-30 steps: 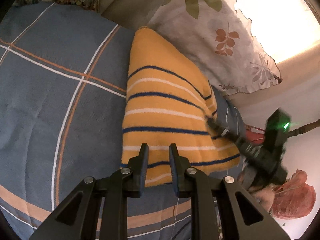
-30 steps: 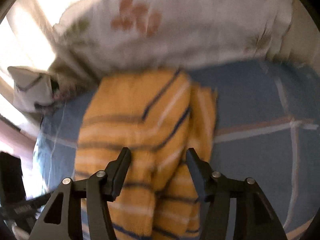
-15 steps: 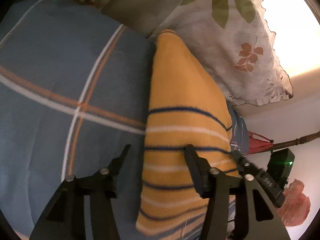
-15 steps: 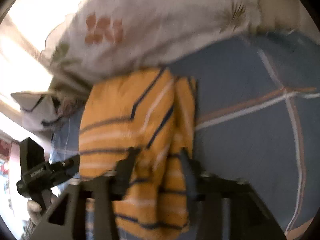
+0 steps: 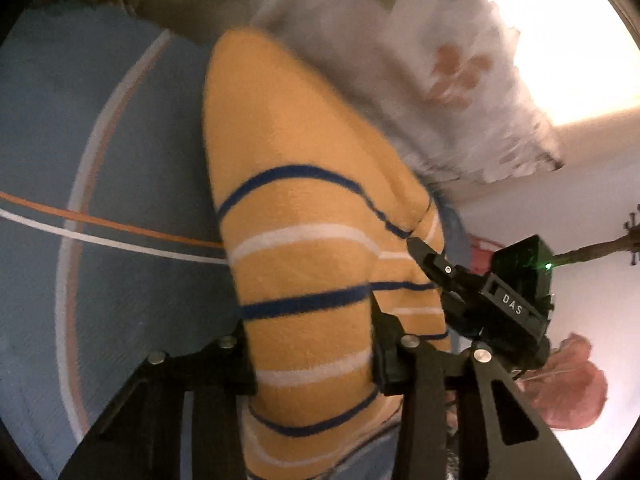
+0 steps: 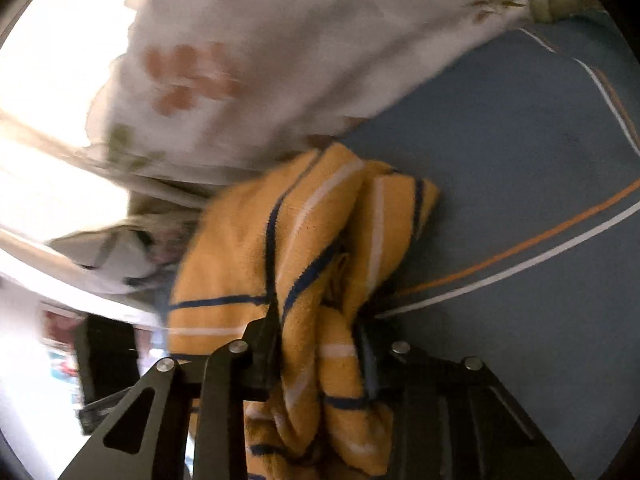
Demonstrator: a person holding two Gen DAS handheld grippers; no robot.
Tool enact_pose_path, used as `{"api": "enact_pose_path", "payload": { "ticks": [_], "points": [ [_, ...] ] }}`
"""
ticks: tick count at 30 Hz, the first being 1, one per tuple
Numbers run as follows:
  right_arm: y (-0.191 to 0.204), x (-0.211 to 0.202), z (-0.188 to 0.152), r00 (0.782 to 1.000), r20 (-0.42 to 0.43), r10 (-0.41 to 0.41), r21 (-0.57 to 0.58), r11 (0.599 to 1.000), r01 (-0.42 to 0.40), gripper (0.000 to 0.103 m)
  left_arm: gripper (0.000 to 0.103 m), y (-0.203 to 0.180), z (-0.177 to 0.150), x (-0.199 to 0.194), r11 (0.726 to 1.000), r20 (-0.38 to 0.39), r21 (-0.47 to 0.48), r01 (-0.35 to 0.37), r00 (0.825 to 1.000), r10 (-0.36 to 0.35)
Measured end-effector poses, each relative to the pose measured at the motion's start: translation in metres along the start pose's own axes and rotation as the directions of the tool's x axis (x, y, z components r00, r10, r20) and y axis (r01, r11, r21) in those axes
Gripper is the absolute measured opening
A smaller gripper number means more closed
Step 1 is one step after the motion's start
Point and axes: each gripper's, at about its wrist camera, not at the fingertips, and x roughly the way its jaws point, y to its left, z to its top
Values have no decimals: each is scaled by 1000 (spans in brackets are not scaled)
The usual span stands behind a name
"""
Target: Fold small clothes
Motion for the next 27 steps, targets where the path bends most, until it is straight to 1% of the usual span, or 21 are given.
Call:
{"api": "enact_pose_path", "payload": {
  "ticks": [2, 4, 5, 6, 7, 8, 9, 10, 11, 12, 13, 14, 16, 18, 19, 20, 22, 23, 24, 26, 27],
  "points": [
    [19, -3, -4, 999, 10, 41, -38, 998, -40, 34, 38, -8, -3, -28, 999, 29, 25, -24, 999, 23],
    [29, 1, -9, 997, 9, 74, -62, 995, -73, 34, 39, -7, -5, -49, 999, 52, 27, -42, 998, 41],
    [29, 5, -12, 997, 3, 71, -74, 995, -70, 36, 40, -5, -5, -56, 998, 58, 24, -63, 996, 62],
    [29, 15, -16, 999, -8, 41, -90, 995, -42, 37, 43, -3, -3, -56, 994, 61, 27, -104, 993, 102],
    [28, 24, -17, 1000, -16, -13, -106, 994, 11, 41, 48, 1, -3, -53, 985, 59, 38, -169, 984, 167],
    [23, 36, -19, 991, -22, -130, -126, 984, 126, 43, 48, 2, -2, -47, 970, 48, 44, -238, 971, 236],
    [20, 42, -20, 980, -25, -195, -122, 974, 191, 43, 48, 11, -2, -39, 945, 22, 43, -323, 946, 322],
    [15, 42, -22, 983, -29, -181, -95, 980, 177, 45, 48, 22, -5, -30, 920, -18, 37, -391, 920, 392],
    [16, 38, -24, 987, -22, -158, -68, 985, 157, 46, 48, 30, -10, -29, 924, -33, 25, -381, 924, 381],
    [23, 29, -25, 984, 8, -175, -74, 982, 175, 46, 49, 33, -14, -34, 937, -22, 9, -348, 937, 348],
    [30, 21, -27, 982, 37, -186, -96, 977, 189, 46, 49, 35, -18, -40, 946, -12, 0, -325, 946, 325],
    [47, 10, -29, 977, 87, -193, -155, 966, 205, 46, 49, 36, -20, -46, 947, -4, -3, -320, 947, 320],
    [70, -1, -34, 973, 138, -187, -227, 950, 215, 46, 49, 39, -29, -61, 950, 37, -16, -313, 949, 313],
    [90, 6, -37, 983, 111, -148, -265, 949, 172, 46, 49, 44, -37, -68, 952, 45, -20, -305, 951, 305],
    [94, 16, -37, 987, 80, -136, -266, 952, 153, 46, 49, 47, -42, -68, 954, 42, -22, -299, 953, 300],
    [102, 36, -35, 988, 56, -141, -260, 954, 151, 46, 49, 48, -45, -66, 955, 40, -18, -296, 954, 296],
    [88, 66, -39, 978, -9, -209, -242, 949, 201, 46, 49, 51, -47, -59, 950, 32, 7, -313, 949, 312],
    [79, 80, -39, 965, -50, -256, -230, 943, 238, 43, 50, 51, -50, -56, 949, 29, 18, -315, 949, 314],
    [75, 88, -39, 960, -55, -275, -223, 940, 257, 43, 50, 50, -52, -57, 951, 27, 29, -309, 951, 308],
    [86, 82, -41, 957, 3, -289, -222, 933, 283, 43, 49, 49, -53, -64, 950, 32, 63, -305, 952, 304],
    [94, 79, -44, 957, 23, -290, -224, 931, 287, 43, 49, 49, -54, -69, 945, 45, 83, -317, 948, 314]
  ]
}}
